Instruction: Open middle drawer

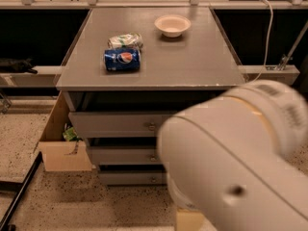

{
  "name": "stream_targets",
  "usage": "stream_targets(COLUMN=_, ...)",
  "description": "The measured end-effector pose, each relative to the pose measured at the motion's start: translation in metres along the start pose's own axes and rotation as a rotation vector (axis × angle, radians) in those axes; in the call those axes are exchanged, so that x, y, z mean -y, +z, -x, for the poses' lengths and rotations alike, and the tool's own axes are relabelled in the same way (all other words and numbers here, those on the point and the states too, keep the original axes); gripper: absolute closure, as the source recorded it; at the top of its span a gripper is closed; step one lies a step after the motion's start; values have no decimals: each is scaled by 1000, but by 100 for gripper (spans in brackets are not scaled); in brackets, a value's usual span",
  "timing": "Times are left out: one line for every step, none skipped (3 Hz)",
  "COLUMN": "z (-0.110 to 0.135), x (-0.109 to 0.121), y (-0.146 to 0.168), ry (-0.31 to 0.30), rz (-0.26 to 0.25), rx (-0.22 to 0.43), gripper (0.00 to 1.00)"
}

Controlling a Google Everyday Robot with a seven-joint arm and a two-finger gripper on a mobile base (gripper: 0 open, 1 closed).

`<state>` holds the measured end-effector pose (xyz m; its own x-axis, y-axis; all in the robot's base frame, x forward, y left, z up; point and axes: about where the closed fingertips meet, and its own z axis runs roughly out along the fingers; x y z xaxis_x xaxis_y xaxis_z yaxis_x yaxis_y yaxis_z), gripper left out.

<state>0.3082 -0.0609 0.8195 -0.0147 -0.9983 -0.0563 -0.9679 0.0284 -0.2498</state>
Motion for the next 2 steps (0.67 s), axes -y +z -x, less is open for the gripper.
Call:
stream_targets(z=32, x=25, y=54, ry=-44, rz=83, rx=-9, gripper=0)
stream_targets(z=35, x=26, y=82, ry=18, rz=144, rx=0, gripper=0)
